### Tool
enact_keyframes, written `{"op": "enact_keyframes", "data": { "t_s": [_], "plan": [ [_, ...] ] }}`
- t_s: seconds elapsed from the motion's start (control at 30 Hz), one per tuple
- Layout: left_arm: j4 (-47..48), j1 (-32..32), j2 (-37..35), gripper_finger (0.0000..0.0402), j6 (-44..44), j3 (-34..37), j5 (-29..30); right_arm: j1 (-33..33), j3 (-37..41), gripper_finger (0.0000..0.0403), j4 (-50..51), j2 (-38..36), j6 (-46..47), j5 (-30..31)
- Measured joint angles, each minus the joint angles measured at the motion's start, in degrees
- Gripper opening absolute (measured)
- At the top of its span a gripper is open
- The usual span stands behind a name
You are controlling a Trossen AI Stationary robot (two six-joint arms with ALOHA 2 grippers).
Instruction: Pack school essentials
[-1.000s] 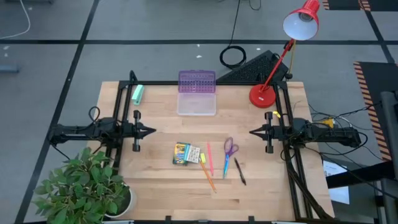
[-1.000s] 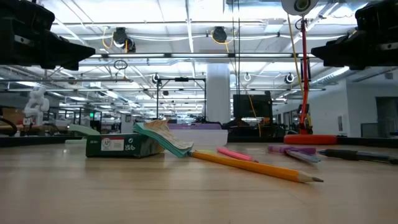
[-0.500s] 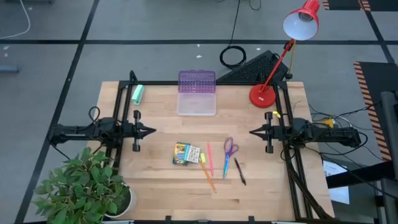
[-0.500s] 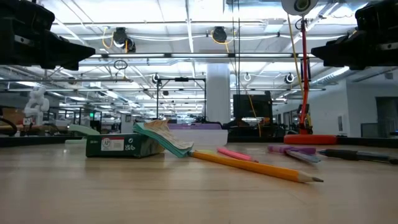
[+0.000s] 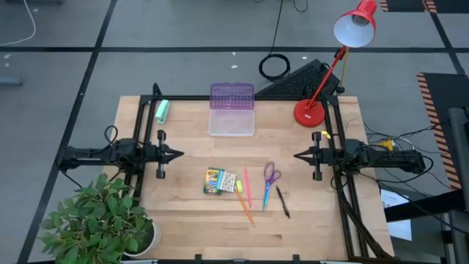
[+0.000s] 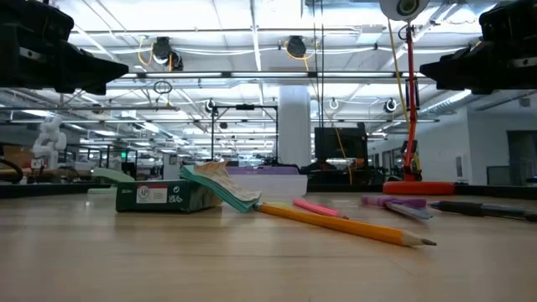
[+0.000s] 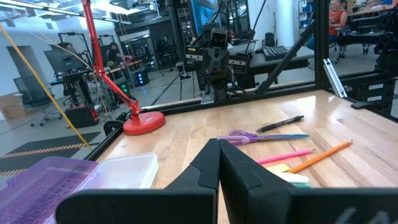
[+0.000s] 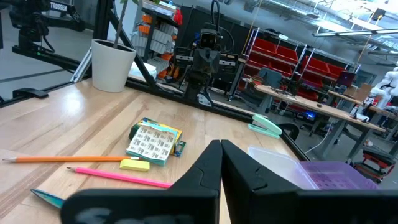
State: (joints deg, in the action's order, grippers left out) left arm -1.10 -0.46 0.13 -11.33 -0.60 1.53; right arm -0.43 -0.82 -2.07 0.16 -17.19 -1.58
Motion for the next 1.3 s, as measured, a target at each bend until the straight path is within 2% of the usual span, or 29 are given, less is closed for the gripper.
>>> {"op": "enact_keyframes", "data": {
  "t_s": [0.33, 0.6, 0.73, 0.9, 1.07, 1.3],
  "plan": [
    [0.0, 0.0, 0.0, 0.0005, 0.0, 0.0, 0.0, 0.0, -3.1, 0.0000, 1.0, 0.3, 9.9, 0.0],
    [0.0, 0.0, 0.0, 0.0005, 0.0, 0.0, 0.0, 0.0, -11.9, 0.0000, 1.5, 6.1, 13.0, 0.0],
    [0.0, 0.0, 0.0, 0.0005, 0.0, 0.0, 0.0, 0.0, -19.1, 0.0000, 2.9, 11.7, 13.3, -0.1],
    [0.0, 0.0, 0.0, 0.0005, 0.0, 0.0, 0.0, 0.0, -30.6, 0.0000, 8.6, 19.8, 13.8, 0.0],
    [0.0, 0.0, 0.0, 0.0005, 0.0, 0.0, 0.0, 0.0, -42.0, 0.0000, 14.9, 27.5, 18.2, 1.8],
    [0.0, 0.0, 0.0, 0.0005, 0.0, 0.0, 0.0, 0.0, -55.2, 0.0000, 24.1, 36.1, 19.7, 3.2]
  ]
}}
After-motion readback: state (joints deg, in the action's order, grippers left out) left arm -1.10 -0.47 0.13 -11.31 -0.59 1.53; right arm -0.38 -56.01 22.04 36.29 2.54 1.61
